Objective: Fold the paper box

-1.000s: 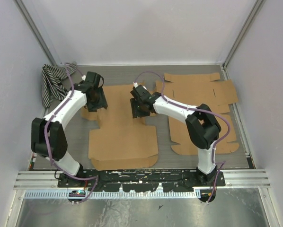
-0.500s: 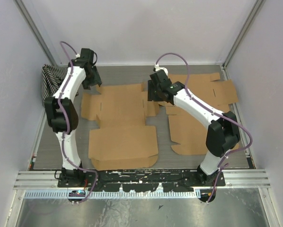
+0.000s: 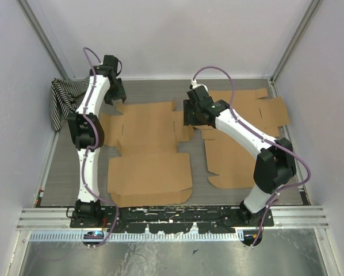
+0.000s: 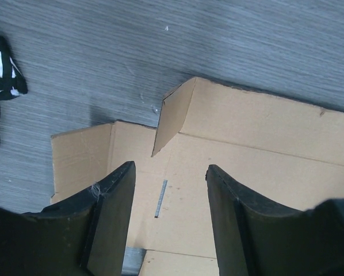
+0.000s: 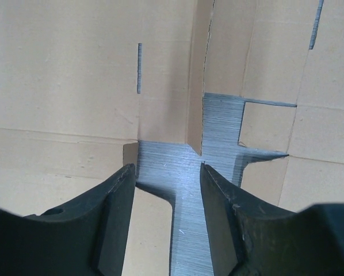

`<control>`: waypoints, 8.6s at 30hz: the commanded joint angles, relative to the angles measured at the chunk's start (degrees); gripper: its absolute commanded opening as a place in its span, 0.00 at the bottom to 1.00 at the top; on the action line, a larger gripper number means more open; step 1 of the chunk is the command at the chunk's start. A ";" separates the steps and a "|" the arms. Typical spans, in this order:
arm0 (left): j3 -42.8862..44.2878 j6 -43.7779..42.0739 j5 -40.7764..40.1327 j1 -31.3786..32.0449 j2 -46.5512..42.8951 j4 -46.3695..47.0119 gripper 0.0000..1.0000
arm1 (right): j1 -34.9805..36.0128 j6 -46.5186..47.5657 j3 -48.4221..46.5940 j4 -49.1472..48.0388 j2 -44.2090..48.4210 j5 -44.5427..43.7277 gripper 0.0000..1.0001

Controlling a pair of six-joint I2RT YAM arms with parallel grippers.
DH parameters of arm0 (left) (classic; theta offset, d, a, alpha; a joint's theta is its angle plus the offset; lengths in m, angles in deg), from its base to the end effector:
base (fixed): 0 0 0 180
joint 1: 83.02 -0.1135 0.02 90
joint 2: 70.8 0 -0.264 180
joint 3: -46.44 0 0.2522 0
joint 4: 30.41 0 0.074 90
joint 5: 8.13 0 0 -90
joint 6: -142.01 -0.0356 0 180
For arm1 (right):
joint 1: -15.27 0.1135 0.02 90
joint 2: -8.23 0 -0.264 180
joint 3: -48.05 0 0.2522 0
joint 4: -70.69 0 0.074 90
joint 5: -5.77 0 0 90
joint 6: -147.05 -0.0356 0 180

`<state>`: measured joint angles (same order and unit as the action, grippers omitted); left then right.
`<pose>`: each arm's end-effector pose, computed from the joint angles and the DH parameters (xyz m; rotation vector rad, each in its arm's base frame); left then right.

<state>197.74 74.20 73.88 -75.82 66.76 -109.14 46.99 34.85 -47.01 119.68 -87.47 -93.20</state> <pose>0.5026 -0.0585 0.2525 -0.3914 2.6564 0.0303 0.3169 0.1893 0.2902 -0.1321 2.4330 0.2357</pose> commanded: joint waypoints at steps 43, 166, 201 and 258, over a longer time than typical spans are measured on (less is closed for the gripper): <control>-62.72 -11.38 9.16 -0.50 -48.86 52.40 0.00 | -3.73 8.34 -26.28 10.45 -9.17 10.35 0.53; -68.10 -8.30 -4.76 8.27 -63.55 37.61 0.37 | 7.92 5.13 -5.45 -18.45 0.88 -9.66 0.01; -75.62 -10.30 -4.03 8.32 -56.93 56.36 0.00 | -21.25 17.92 -5.08 -20.99 -5.12 32.22 0.46; -98.88 -2.89 -5.75 8.57 -65.73 84.13 0.00 | -14.40 22.76 18.37 -30.57 1.34 57.56 0.49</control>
<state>99.21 70.44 68.85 -67.49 0.99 -26.44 30.56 55.75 -26.24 89.86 -87.80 -38.39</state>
